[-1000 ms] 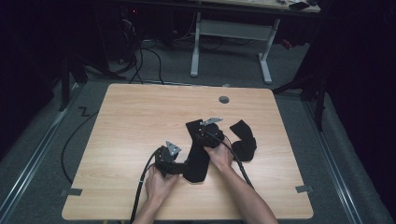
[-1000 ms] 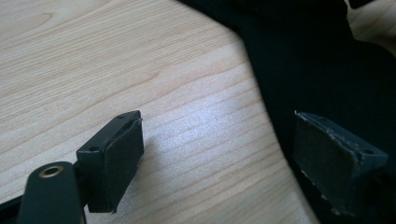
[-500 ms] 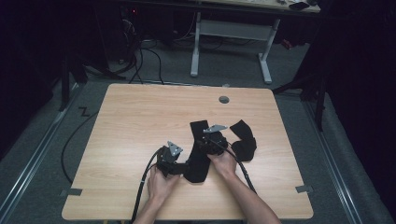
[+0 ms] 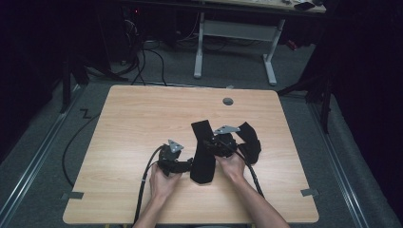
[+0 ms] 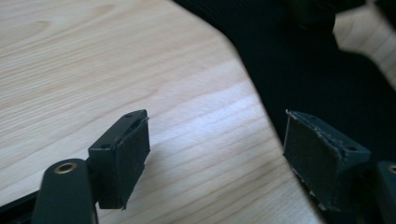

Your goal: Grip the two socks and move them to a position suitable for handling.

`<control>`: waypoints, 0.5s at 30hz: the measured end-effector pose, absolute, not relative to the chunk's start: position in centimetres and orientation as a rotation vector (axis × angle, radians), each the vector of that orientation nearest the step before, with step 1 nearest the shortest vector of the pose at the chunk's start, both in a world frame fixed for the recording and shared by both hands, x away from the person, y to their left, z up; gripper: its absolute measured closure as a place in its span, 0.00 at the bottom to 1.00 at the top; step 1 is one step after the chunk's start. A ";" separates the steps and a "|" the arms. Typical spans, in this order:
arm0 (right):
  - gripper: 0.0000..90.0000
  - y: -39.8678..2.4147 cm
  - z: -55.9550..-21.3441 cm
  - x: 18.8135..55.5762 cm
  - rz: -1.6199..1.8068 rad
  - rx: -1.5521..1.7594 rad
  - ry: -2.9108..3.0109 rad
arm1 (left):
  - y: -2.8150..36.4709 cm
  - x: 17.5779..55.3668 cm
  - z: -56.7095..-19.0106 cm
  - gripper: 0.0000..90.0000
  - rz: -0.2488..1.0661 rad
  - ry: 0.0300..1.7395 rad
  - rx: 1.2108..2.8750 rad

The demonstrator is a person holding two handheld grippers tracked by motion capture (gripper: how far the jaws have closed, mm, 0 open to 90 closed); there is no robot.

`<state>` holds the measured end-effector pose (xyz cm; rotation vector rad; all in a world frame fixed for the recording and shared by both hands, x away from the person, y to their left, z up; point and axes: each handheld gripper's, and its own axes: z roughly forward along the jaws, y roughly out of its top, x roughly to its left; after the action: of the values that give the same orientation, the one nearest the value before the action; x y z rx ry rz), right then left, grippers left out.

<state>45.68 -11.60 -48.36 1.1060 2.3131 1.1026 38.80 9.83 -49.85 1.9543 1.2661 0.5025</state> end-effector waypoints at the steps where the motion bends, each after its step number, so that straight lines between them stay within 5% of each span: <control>1: 0.61 -11.9 -48.3 45.4 1.115 1.106 2.307 | 10.5 38.8 -49.7 0.27 0.516 1.274 1.940; 15: 0.60 -19.5 -47.1 42.2 1.173 1.185 2.143 | 15.8 39.5 -50.0 0.31 0.652 1.359 1.990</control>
<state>42.23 -19.46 -47.07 1.1851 2.1433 1.1727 39.48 15.83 -50.05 1.9901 1.3587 0.6519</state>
